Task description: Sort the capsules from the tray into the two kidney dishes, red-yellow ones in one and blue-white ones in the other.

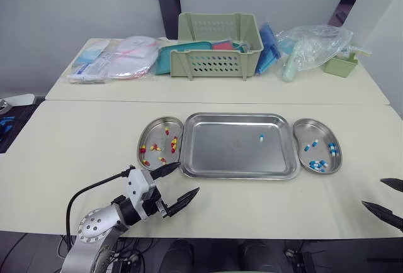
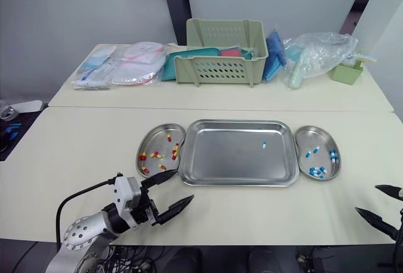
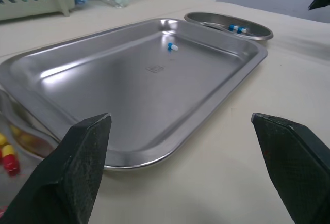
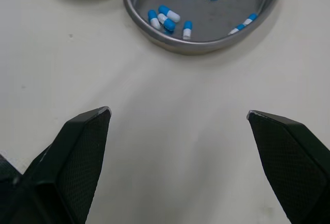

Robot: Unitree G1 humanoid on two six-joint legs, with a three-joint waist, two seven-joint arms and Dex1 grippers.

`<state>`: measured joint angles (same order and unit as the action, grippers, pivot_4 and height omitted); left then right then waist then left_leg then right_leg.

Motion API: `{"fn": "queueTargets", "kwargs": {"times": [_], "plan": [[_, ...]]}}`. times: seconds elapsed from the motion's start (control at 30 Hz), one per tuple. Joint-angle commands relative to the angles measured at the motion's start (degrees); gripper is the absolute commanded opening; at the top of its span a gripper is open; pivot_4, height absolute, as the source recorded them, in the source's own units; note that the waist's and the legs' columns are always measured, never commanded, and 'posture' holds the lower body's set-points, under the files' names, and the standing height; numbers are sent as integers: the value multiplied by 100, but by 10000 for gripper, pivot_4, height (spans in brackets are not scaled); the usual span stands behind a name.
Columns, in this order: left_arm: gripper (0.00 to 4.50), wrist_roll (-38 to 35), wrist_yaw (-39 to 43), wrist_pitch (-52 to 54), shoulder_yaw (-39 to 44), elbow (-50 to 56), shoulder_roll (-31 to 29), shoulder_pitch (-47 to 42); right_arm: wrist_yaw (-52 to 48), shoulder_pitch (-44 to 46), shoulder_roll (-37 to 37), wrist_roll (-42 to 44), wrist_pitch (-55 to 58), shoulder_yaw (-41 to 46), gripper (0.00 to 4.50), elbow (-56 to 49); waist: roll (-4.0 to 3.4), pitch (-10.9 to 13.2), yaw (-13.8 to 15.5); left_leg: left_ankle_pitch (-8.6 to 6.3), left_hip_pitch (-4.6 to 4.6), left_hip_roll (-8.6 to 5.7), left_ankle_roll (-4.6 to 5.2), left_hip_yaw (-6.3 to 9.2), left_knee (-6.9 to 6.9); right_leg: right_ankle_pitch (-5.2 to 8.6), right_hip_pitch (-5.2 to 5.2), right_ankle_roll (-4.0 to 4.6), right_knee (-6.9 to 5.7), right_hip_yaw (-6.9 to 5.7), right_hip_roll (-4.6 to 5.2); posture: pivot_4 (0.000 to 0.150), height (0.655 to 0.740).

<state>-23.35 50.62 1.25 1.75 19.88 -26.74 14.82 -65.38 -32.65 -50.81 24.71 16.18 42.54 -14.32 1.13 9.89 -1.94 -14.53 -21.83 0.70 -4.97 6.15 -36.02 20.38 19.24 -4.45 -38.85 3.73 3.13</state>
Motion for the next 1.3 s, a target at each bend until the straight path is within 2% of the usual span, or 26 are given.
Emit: {"fn": "queueTargets", "kwargs": {"times": [0.03, 0.2, 0.3, 0.4, 0.57, 0.6, 0.67, 0.73, 1.0, 1.3], "plan": [[45000, 35, -4, -124, -36, 44, -18, -36, -153, -197, -63, 454, 463, 252, 44773, -982, -3, -2, 12, 0, -1, 0, 0, 1, 0, 0, 0, 0, 0, -1, 0, 1500, 7390], [45000, 70, -84, -61, -137, 74, 25, -98, 421, 87, 27, 1214, 1296, -304, 44773, -2496, 2, 0, 18, 0, -3, 0, 0, 4, -2, 0, -1, -1, 1, -4, 0, 1500, 7390], [45000, 77, -157, -19, -196, 100, 57, -137, 1602, 924, 360, 1603, 1854, -1160, 44773, -3171, 7, 2, 12, 0, -5, 1, 0, 7, -3, 0, -1, -1, 0, -6, 0, 1500, 7390], [45000, 77, -198, -24, -222, 92, 59, -148, 2858, 1778, 726, 1321, 2506, -2050, 44773, -3393, 9, 5, 18, 0, -6, -1, 0, 10, -3, 0, 1, -1, -1, -7, 0, 1500, 7390], [45000, 88, -235, -54, -257, 50, 75, -194, 4218, 2854, 1427, 1071, 3323, -3157, 44773, -3203, 18, 9, 24, 1, -12, -2, -1, 16, -3, 0, 6, 0, -2, -11, 1, 1500, 7390], [45000, 91, -244, -61, -271, 41, 79, -204, 4410, 3009, 1528, 940, 3421, -3346, 41996, -3125, 18, 9, 30, 1, -12, -2, -1, 15, -3, 0, 8, 0, -2, -10, 1, 1500, 7390], [45000, 95, -258, -68, -295, 23, 86, -231, 4798, 3310, 1754, 651, 3524, -3746, 39176, -2930, 20, 10, 27, 1, -13, -1, -1, 17, -3, 0, 9, 0, -1, -12, 0, 1500, 7390], [45000, 99, -257, -71, -314, 5, 88, -259, 5183, 3605, 2006, 270, 3566, -4152, 32995, -2685, 19, 9, 20, 1, -11, -1, -1, 17, -3, 0, 10, 0, -5, -12, 0, 1500, 7390], [45000, 119, -254, -91, -381, -46, 86, -332, 6321, 4569, 2741, -1021, 3785, -4921, 32995, -1688, 17, 9, 9, 1, -12, -1, 0, 16, -2, 0, 22, 1, -12, -9, 0, 1500, 7390], [45000, 148, -227, -176, -423, -196, 96, -444, 6428, 4990, 3383, -1420, 3945, -4982, 32995, -849, 12, 11, 3, 1, -21, 0, 0, 15, -1, -1, 36, 1, -15, -7, -1, 1500, 7390]]}}
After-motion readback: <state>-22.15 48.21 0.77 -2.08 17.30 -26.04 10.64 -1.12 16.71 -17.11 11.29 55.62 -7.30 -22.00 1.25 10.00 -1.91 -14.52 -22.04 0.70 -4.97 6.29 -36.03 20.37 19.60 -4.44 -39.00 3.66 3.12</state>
